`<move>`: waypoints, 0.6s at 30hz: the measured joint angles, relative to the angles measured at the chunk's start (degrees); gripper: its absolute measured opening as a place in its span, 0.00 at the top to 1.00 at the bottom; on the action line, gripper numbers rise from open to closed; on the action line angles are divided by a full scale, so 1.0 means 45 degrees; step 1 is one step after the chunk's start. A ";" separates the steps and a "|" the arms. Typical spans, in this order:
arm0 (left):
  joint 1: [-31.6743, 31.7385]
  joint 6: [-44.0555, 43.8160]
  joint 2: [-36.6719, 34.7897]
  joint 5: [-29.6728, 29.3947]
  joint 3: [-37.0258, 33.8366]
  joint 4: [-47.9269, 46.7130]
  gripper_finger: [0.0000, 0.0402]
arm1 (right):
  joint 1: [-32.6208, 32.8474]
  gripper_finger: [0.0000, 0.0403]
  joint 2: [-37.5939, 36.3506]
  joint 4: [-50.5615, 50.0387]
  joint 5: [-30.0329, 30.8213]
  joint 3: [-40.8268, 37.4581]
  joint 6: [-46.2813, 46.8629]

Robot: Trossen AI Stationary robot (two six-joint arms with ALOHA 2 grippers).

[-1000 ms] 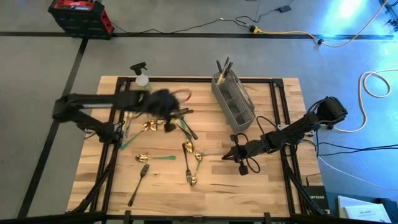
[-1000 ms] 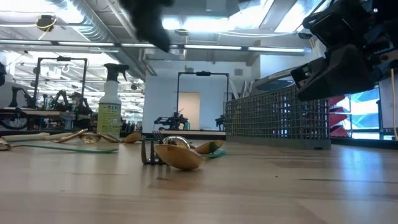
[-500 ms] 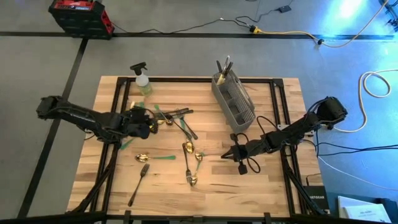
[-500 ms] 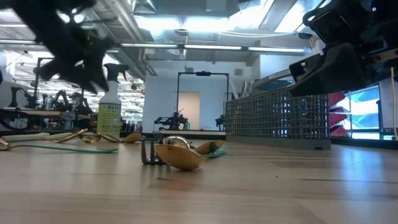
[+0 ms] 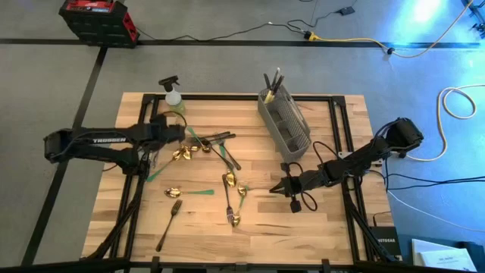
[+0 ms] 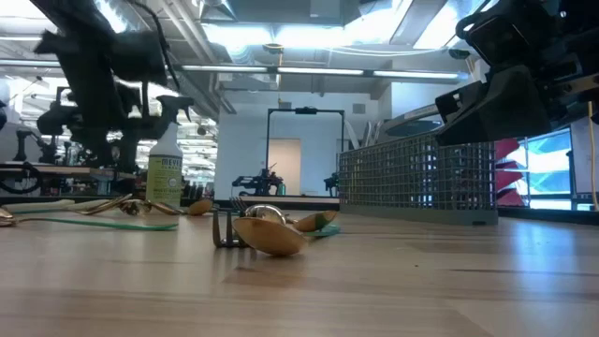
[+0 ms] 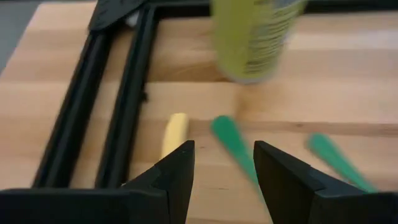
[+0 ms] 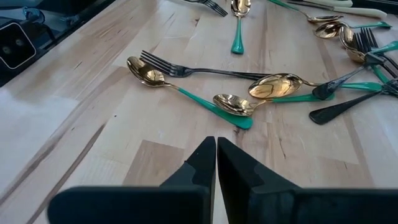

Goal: Sort silverware
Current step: Put the yellow table knife into the silverware basket

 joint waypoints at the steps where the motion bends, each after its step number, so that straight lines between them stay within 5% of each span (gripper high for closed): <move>1: 0.0364 0.0248 0.0189 0.0131 0.0000 0.0131 0.63 | 0.0000 1.00 0.0000 -0.0003 0.0000 0.0000 0.0000; 9: 0.2437 0.1382 0.1593 0.0553 0.0005 0.0396 0.63 | 0.0000 1.00 -0.0003 -0.0042 -0.0003 0.0000 0.0005; 18: 0.3167 0.2252 0.3596 0.1075 0.0005 0.1620 0.63 | -0.0001 1.00 -0.0003 -0.0046 -0.0005 0.0000 0.0119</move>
